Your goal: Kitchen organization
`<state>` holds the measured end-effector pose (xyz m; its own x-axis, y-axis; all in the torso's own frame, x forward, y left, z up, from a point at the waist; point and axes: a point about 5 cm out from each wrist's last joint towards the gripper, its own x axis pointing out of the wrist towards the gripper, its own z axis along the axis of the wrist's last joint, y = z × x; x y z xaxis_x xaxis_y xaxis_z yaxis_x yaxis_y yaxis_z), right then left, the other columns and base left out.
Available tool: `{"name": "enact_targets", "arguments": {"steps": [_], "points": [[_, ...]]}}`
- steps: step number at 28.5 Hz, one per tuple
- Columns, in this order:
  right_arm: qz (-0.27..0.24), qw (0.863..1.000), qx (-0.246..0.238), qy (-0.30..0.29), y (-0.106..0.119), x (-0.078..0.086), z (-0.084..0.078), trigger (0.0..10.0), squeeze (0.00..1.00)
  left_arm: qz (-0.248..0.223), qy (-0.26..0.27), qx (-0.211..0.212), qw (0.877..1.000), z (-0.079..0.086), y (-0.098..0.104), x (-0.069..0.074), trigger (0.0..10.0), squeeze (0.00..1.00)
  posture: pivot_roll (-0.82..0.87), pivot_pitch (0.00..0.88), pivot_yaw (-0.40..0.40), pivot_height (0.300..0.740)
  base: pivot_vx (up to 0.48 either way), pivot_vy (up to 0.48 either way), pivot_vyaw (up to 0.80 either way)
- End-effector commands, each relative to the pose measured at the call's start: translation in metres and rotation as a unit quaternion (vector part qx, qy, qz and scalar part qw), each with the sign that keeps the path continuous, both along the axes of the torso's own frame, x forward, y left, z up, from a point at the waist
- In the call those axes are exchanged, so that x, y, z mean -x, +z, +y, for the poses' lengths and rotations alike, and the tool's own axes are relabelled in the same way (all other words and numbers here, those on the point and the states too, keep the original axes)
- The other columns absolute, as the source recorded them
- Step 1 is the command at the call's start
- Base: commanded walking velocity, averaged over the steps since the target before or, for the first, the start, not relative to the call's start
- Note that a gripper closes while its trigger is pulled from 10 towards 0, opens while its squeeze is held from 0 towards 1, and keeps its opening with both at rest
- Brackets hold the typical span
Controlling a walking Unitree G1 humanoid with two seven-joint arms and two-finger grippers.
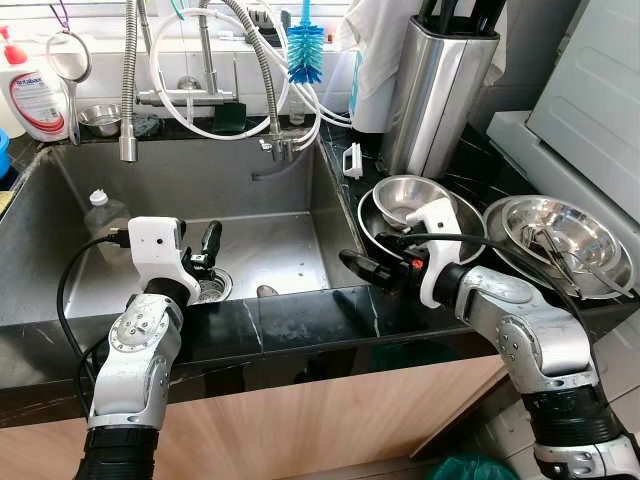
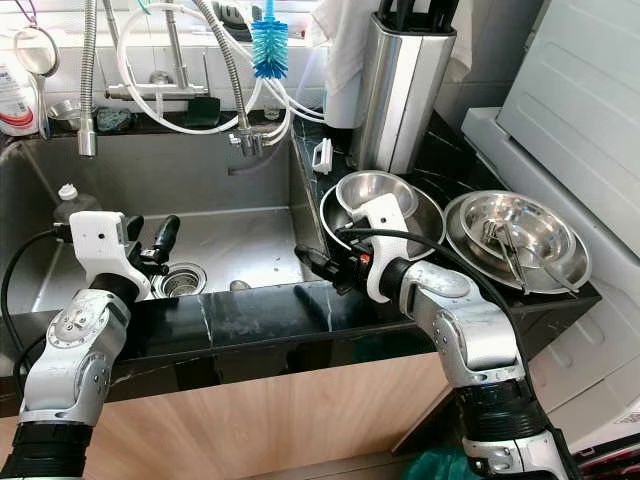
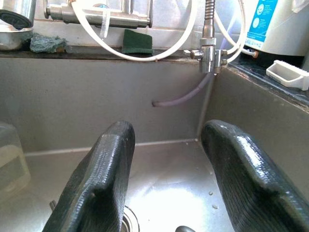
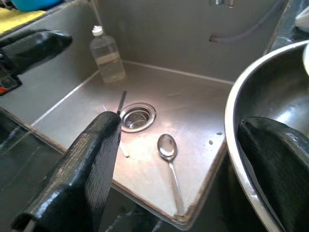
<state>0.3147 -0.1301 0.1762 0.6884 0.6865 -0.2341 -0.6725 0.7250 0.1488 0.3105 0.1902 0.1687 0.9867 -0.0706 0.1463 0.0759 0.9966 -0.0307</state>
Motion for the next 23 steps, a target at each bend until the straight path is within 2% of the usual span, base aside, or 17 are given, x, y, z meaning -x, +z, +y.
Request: {"name": "enact_targets", "arguments": {"steps": [1, 14, 23], "points": [[-0.003, 1.000, -0.004, 0.010, 0.004, 0.004, 0.004, 10.0, 0.00, -0.006, -0.004, 0.002, 1.000, 0.000, 0.004, 0.002, 10.0, 0.00, 0.07, 0.020, -0.044, 0.740, 0.000, 0.000, 0.00], [0.010, 0.999, -0.017, 0.027, 0.004, 0.019, 0.015, 10.0, 0.00, -0.004, -0.003, 0.001, 1.000, 0.001, 0.003, 0.003, 10.0, 0.00, 0.07, 0.019, -0.044, 0.740, 0.000, 0.000, 0.00], [0.017, 0.999, -0.023, 0.017, 0.005, 0.028, 0.014, 10.0, 0.00, -0.006, -0.003, 0.002, 1.000, 0.001, 0.004, 0.003, 10.0, 0.00, 0.07, 0.015, -0.044, 0.740, 0.000, 0.000, 0.00]]}}
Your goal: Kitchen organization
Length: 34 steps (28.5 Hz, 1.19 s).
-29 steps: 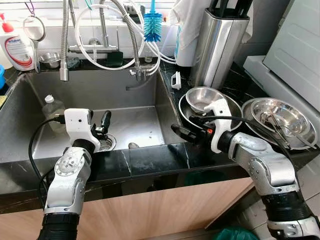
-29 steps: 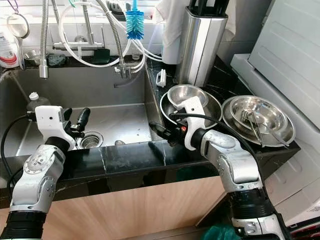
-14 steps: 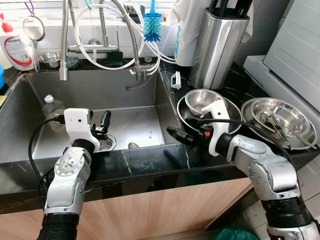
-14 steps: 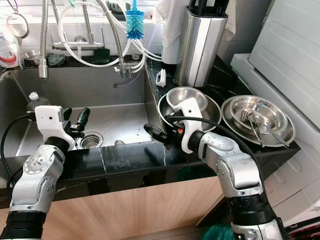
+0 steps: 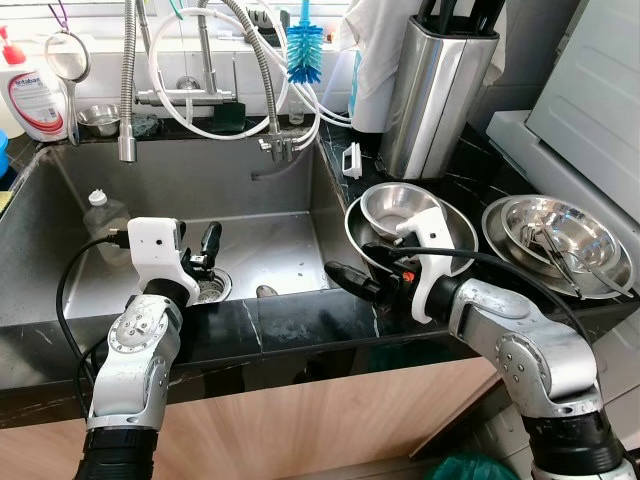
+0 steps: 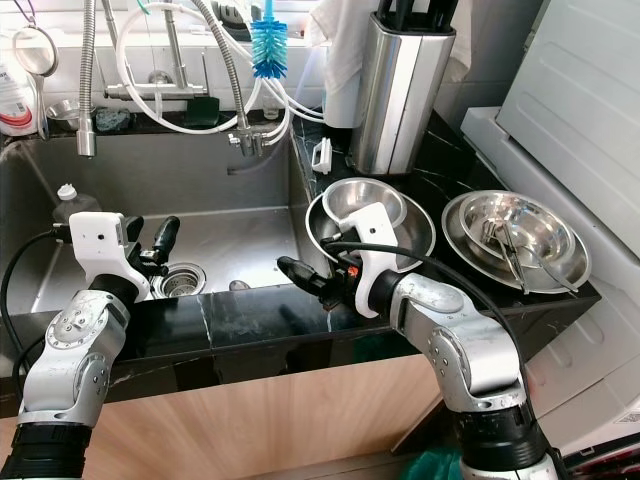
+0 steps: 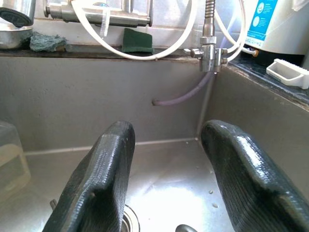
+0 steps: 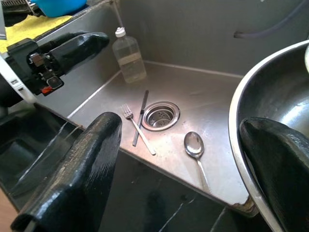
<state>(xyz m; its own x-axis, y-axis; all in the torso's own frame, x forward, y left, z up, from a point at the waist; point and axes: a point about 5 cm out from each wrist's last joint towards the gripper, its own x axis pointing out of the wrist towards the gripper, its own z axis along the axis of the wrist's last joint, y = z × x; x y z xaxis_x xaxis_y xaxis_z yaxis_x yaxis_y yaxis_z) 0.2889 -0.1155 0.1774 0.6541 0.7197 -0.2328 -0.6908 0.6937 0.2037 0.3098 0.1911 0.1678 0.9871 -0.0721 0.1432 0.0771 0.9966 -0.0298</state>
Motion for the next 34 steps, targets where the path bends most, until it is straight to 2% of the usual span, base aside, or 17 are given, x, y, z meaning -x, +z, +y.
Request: {"name": "enact_targets", "arguments": {"steps": [1, 6, 10, 12, 16, 22, 27, 34], "points": [[-0.002, 1.000, -0.002, -0.004, 0.004, 0.003, -0.002, 10.0, 0.00, -0.007, -0.002, 0.003, 1.000, 0.000, 0.005, 0.002, 10.0, 0.00, 0.07, 0.012, -0.045, 0.740, 0.000, 0.000, 0.00], [-0.011, 1.000, 0.008, -0.025, 0.009, 0.006, -0.007, 10.0, 0.00, -0.008, -0.003, 0.004, 1.000, -0.001, 0.005, 0.001, 10.0, 0.00, 0.07, 0.007, -0.045, 0.740, 0.000, 0.000, 0.00], [-0.039, 0.995, 0.054, -0.071, 0.011, -0.001, -0.016, 10.0, 0.00, -0.009, -0.002, 0.005, 1.000, -0.001, 0.005, 0.000, 10.0, 0.00, 0.07, 0.000, -0.045, 0.740, 0.000, 0.000, 0.00], [-0.077, 0.989, 0.041, -0.117, 0.021, -0.012, -0.023, 10.0, 0.00, -0.010, -0.002, 0.006, 1.000, -0.002, 0.005, 0.000, 10.0, 0.00, 0.07, 0.000, -0.046, 0.740, 0.000, 0.000, 0.00], [-0.116, 0.981, 0.022, -0.153, 0.031, -0.019, -0.026, 10.0, 0.00, -0.011, -0.002, 0.007, 1.000, -0.002, 0.004, 0.000, 10.0, 0.00, 0.07, 0.000, -0.047, 0.740, 0.000, 0.000, 0.00], [-0.116, 0.979, -0.018, -0.167, 0.034, -0.023, -0.023, 10.0, 0.00, -0.012, -0.003, 0.009, 1.000, -0.003, 0.005, 0.001, 10.0, 0.00, 0.07, 0.000, -0.049, 0.740, 0.000, 0.000, 0.00], [-0.106, 0.982, -0.019, -0.156, 0.029, -0.022, -0.016, 10.0, 0.00, -0.011, -0.004, 0.007, 1.000, -0.003, 0.004, 0.002, 10.0, 0.00, 0.07, 0.000, -0.051, 0.740, 0.000, 0.000, 0.00], [-0.062, 0.986, -0.021, -0.154, 0.014, -0.018, -0.010, 10.0, 0.00, -0.009, -0.004, 0.008, 1.000, -0.003, 0.004, 0.002, 10.0, 0.00, 0.07, 0.000, -0.049, 0.740, 0.000, 0.000, 0.00]]}}
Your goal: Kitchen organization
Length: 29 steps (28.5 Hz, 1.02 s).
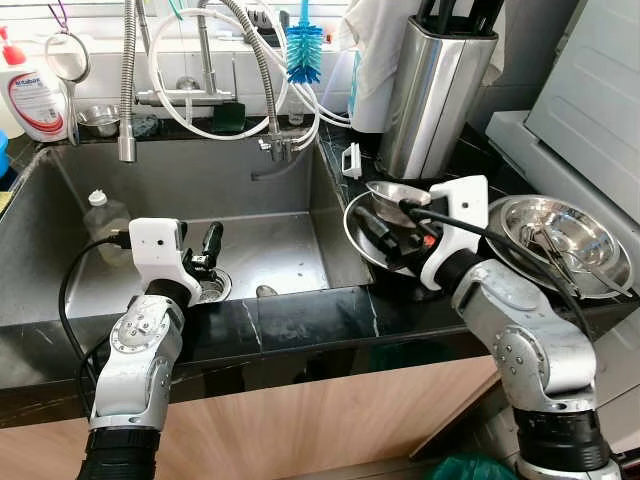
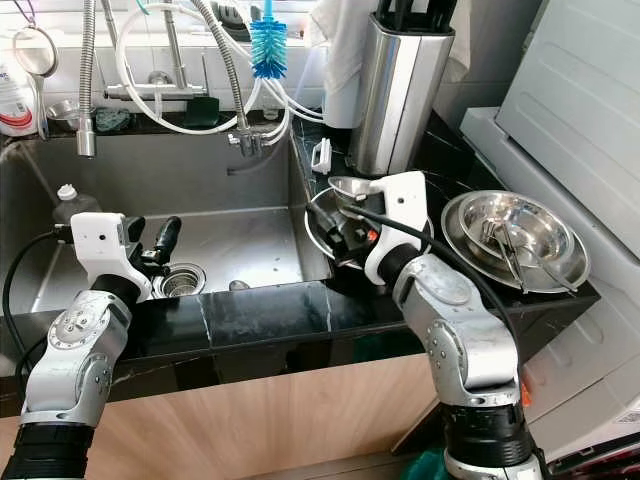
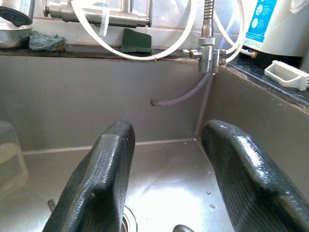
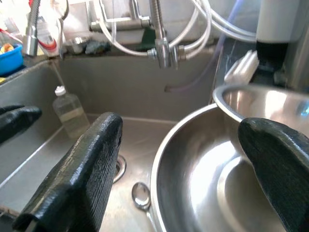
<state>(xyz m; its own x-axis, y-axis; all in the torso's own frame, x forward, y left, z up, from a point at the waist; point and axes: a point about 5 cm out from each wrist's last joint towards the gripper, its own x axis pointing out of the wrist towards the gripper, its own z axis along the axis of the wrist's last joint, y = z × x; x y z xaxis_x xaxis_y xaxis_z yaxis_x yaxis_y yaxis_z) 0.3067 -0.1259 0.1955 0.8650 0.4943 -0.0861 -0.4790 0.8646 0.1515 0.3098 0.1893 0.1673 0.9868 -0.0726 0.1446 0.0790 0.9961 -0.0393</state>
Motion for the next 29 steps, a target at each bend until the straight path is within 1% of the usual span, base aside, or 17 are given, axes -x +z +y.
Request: {"name": "enact_targets", "arguments": {"steps": [1, 3, 10, 14, 15, 16, 17, 18, 19, 20, 21, 22, 23, 27, 28, 29], "points": [[0.018, 1.000, -0.001, 0.000, -0.006, 0.001, 0.001, 10.0, 0.00, -0.008, -0.003, 0.003, 1.000, -0.002, 0.004, 0.002, 10.0, 0.00, 0.07, 0.001, -0.049, 0.740, 0.000, 0.000, 0.00], [0.031, 0.999, -0.007, 0.004, -0.010, 0.003, 0.006, 10.0, 0.00, -0.008, -0.004, 0.003, 1.000, -0.002, 0.004, 0.001, 10.0, 0.00, 0.06, 0.002, -0.049, 0.740, 0.000, 0.000, 0.00], [0.053, 0.998, -0.021, 0.006, -0.014, 0.005, 0.012, 10.0, 0.00, -0.007, -0.002, 0.002, 1.000, -0.001, 0.004, 0.002, 10.0, 0.00, 0.07, 0.005, -0.052, 0.740, 0.000, 0.000, 0.00], [0.044, 0.999, -0.028, 0.004, -0.011, 0.005, 0.014, 10.0, 0.00, -0.008, 0.000, 0.002, 1.000, -0.001, 0.004, 0.002, 10.0, 0.00, 0.07, 0.007, -0.053, 0.740, 0.000, 0.000, 0.00], [0.025, 0.999, -0.040, -0.013, -0.004, 0.002, 0.011, 10.0, 0.49, -0.009, 0.001, 0.003, 1.000, -0.001, 0.004, 0.002, 10.0, 0.00, 0.07, 0.009, -0.051, 0.740, 0.000, 0.000, 0.00], [0.025, 0.999, -0.040, -0.013, -0.004, 0.002, 0.011, 10.0, 0.49, -0.009, 0.001, 0.003, 1.000, -0.001, 0.004, 0.002, 10.0, 0.00, 0.07, 0.009, -0.051, 0.740, 0.000, 0.000, 0.00], [0.009, 0.998, -0.048, -0.028, 0.002, 0.000, 0.009, 10.0, 1.00, -0.009, 0.001, 0.003, 1.000, -0.001, 0.004, 0.002, 10.0, 0.00, 0.07, 0.009, -0.051, 0.740, 0.000, 0.000, 0.00], [-0.019, 0.996, -0.059, -0.058, 0.011, -0.005, 0.003, 10.0, 1.00, -0.008, 0.001, 0.003, 1.000, -0.001, 0.004, 0.002, 10.0, 0.00, 0.07, 0.009, -0.051, 0.740, 0.000, 0.000, 0.00], [-0.041, 0.994, -0.055, -0.088, 0.017, -0.008, -0.002, 10.0, 1.00, -0.008, 0.001, 0.003, 1.000, -0.001, 0.004, 0.002, 10.0, 0.00, 0.06, 0.010, -0.049, 0.740, 0.000, 0.000, 0.00], [-0.050, 0.992, -0.053, -0.105, 0.020, -0.010, -0.004, 10.0, 1.00, -0.008, 0.001, 0.003, 1.000, -0.001, 0.004, 0.002, 10.0, 0.00, 0.06, 0.010, -0.049, 0.740, 0.000, 0.000, 0.00], [-0.055, 0.990, -0.053, -0.118, 0.022, -0.012, -0.006, 10.0, 0.55, -0.008, 0.000, 0.003, 1.000, -0.001, 0.003, 0.002, 10.0, 0.00, 0.06, 0.010, -0.049, 0.740, 0.000, 0.000, 0.00], [-0.058, 0.989, -0.055, -0.126, 0.023, -0.013, -0.007, 10.0, 0.55, -0.008, 0.000, 0.003, 1.000, -0.001, 0.003, 0.002, 10.0, 0.00, 0.06, 0.010, -0.049, 0.740, 0.000, 0.000, 0.00], [-0.059, 0.987, -0.059, -0.134, 0.023, -0.014, -0.008, 10.0, 0.00, -0.008, 0.000, 0.003, 1.000, -0.001, 0.003, 0.002, 10.0, 0.00, 0.06, 0.010, -0.049, 0.740, 0.000, 0.000, 0.00], [-0.047, 0.981, -0.083, -0.169, 0.020, -0.018, -0.013, 10.0, 0.00, -0.007, -0.001, 0.003, 1.000, -0.001, 0.003, 0.002, 10.0, 0.00, 0.06, 0.009, -0.046, 0.740, 0.000, 0.000, 0.00], [-0.039, 0.979, -0.089, -0.178, 0.017, -0.019, -0.015, 2.7, 0.00, -0.006, -0.001, 0.003, 1.000, -0.001, 0.003, 0.002, 10.0, 0.00, 0.06, 0.009, -0.046, 0.740, 0.000, 0.000, 0.00], [-0.032, 0.977, -0.094, -0.190, 0.015, -0.020, -0.016, 0.0, 0.00, -0.006, -0.001, 0.003, 1.000, -0.001, 0.003, 0.002, 10.0, 0.00, 0.06, 0.009, -0.046, 0.740, 0.000, 0.000, 0.00]]}}
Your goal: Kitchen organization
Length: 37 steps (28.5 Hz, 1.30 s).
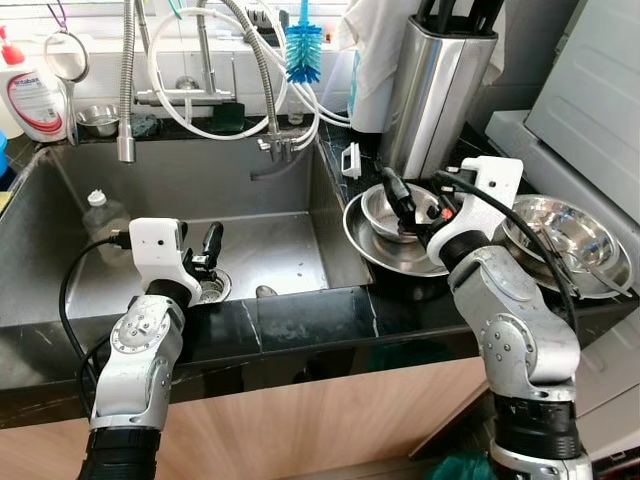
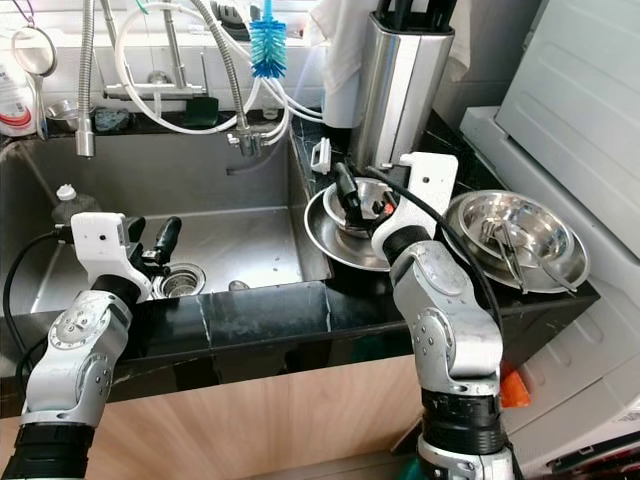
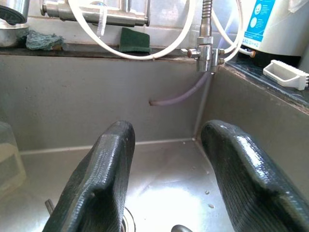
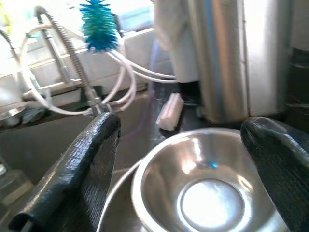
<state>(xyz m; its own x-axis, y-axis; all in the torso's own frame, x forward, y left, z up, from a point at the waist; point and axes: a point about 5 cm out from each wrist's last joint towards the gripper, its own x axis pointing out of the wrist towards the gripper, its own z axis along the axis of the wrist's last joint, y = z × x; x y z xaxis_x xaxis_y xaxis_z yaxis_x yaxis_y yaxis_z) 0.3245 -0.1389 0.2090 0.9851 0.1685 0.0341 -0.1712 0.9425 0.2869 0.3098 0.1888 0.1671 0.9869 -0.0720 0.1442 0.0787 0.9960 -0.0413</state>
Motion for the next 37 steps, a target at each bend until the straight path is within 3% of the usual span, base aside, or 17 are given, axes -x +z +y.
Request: {"name": "enact_targets", "arguments": {"steps": [1, 7, 17, 18, 20, 21, 37], "points": [[0.004, 1.000, -0.010, -0.020, 0.000, -0.003, -0.004, 0.0, 0.00, -0.007, -0.001, 0.002, 1.000, 0.000, 0.003, 0.002, 10.0, 0.00, 0.06, 0.008, -0.045, 0.740, 0.000, 0.000, 0.00], [0.021, 0.998, -0.019, -0.061, -0.006, -0.008, -0.013, 0.0, 0.00, -0.007, -0.005, 0.002, 1.000, -0.002, 0.003, 0.002, 10.0, 0.00, 0.06, 0.003, -0.043, 0.740, 0.000, 0.000, 0.00], [0.048, 0.996, -0.038, -0.066, -0.013, -0.011, -0.013, 0.0, 0.00, -0.007, -0.009, 0.001, 1.000, -0.002, 0.002, 0.003, 10.0, 0.00, 0.07, 0.000, -0.042, 0.740, 0.000, 0.000, 0.00], [0.061, 0.995, -0.035, -0.068, -0.015, -0.012, -0.013, 9.4, 0.00, -0.007, -0.010, 0.000, 1.000, -0.003, 0.003, 0.003, 10.0, 0.00, 0.07, 0.000, -0.042, 0.740, 0.000, 0.000, 0.00], [0.064, 0.995, -0.034, -0.068, -0.016, -0.012, -0.013, 9.4, 0.00, -0.007, -0.011, 0.001, 1.000, -0.003, 0.003, 0.003, 10.0, 0.00, 0.07, 0.000, -0.042, 0.740, 0.000, 0.000, 0.00], [0.071, 0.994, -0.035, -0.068, -0.018, -0.013, -0.013, 10.0, 0.00, -0.007, -0.011, 0.000, 1.000, -0.003, 0.003, 0.003, 10.0, 0.00, 0.07, 0.000, -0.043, 0.740, 0.000, 0.000, 0.00], [0.086, 0.991, -0.051, -0.089, -0.017, -0.018, -0.021, 10.0, 0.00, -0.007, -0.011, 0.000, 1.000, -0.003, 0.003, 0.003, 10.0, 0.00, 0.07, 0.000, -0.045, 0.740, 0.000, 0.000, 0.00]]}}
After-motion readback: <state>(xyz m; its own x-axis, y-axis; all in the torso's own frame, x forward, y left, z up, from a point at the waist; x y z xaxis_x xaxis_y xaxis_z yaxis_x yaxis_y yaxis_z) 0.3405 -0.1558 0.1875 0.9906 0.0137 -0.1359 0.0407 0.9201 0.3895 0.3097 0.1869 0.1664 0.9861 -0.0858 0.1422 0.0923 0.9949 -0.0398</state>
